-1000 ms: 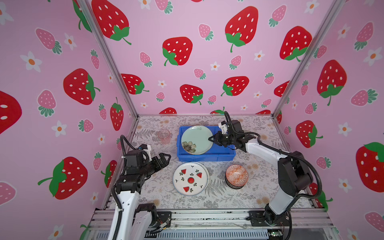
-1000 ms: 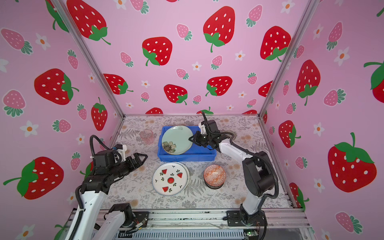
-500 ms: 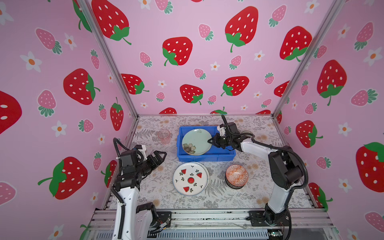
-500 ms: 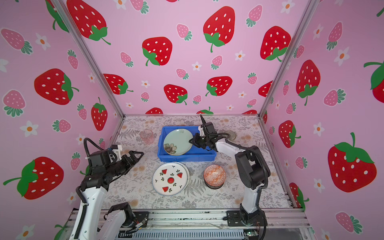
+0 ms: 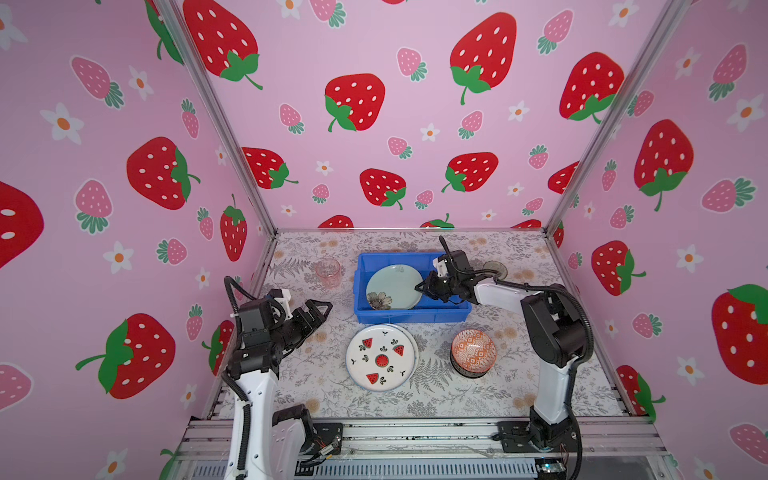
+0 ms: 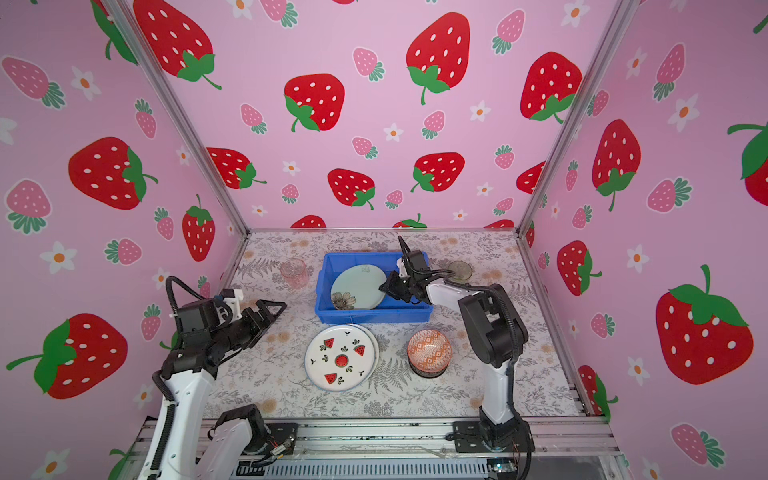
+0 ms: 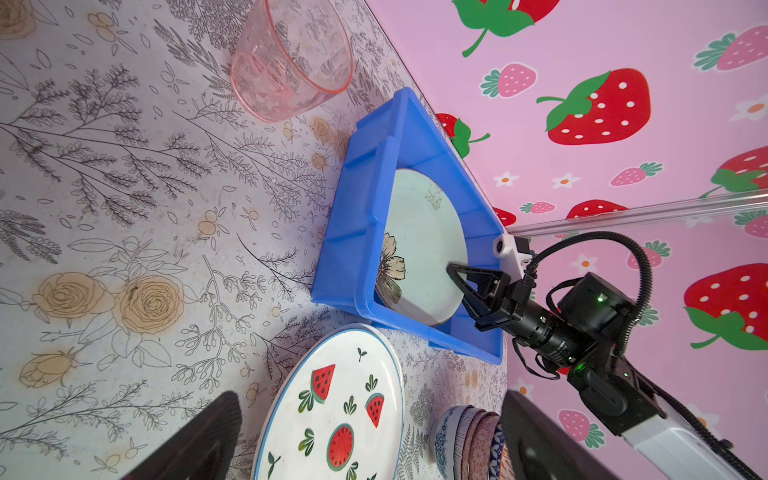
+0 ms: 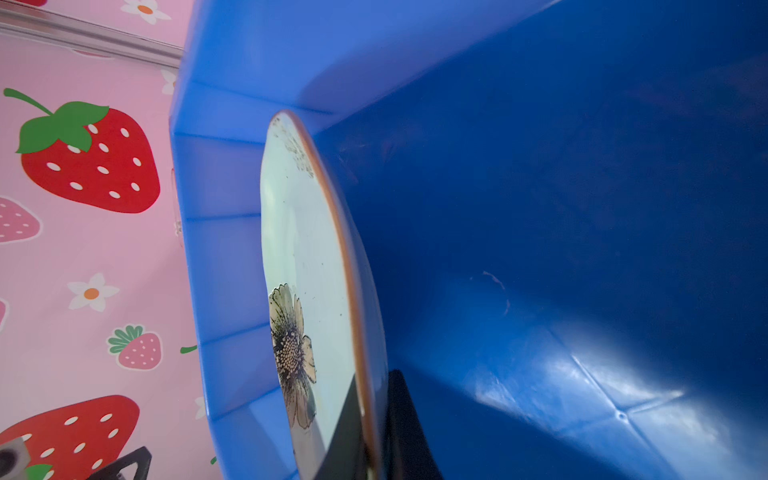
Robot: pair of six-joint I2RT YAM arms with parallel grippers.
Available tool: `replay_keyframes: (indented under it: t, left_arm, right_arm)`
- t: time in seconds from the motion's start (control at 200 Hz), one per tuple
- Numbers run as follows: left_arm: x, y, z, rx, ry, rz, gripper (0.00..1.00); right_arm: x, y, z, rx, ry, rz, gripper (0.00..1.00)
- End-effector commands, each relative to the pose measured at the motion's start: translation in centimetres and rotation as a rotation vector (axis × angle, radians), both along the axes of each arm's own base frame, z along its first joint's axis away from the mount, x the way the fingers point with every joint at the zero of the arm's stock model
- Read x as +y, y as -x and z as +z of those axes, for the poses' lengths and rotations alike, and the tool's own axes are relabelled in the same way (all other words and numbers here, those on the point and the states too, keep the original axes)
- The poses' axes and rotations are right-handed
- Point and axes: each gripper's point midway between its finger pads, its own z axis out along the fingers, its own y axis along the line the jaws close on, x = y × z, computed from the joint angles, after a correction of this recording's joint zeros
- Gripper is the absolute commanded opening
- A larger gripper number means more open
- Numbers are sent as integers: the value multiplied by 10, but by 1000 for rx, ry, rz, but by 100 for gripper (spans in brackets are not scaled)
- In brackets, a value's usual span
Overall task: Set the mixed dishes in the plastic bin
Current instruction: 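Carry the green plate into the blue bin and lower it with the right gripper, then release the green plate and move the right gripper to the watermelon plate rim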
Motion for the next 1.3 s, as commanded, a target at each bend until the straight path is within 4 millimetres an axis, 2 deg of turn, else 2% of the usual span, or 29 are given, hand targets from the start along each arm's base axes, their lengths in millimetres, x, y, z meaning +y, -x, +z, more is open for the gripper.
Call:
replay_keyframes:
  t: [0.0, 0.545, 0.65, 0.805, 0.865, 0.97, 1.025, 1.296]
  left_arm:
    - [-2, 0, -1, -6, 22, -8, 100]
    - [-2, -2, -5, 9, 31, -10, 100]
    - [-2, -1, -7, 16, 33, -8, 100]
    - [-1, -1, -11, 35, 30, -6, 100]
    - [1, 0, -14, 51, 25, -1, 100]
    - [1, 0, -15, 62, 24, -4, 100]
    - [1, 0, -16, 63, 23, -1, 100]
    - [-1, 0, -21, 90, 33, -15, 100]
  right_arm:
    - [22, -20, 51, -115, -138, 21, 0]
    - [30, -21, 29, -82, -142, 37, 0]
    - [29, -21, 29, -87, -132, 36, 10]
    - [24, -23, 33, -113, -94, 31, 41]
    - [22, -24, 36, -126, -68, 29, 47]
    - [15, -24, 41, -146, -26, 24, 51]
    - [12, -24, 45, -157, -5, 17, 57]
    - [-12, -23, 67, -234, 116, -17, 65]
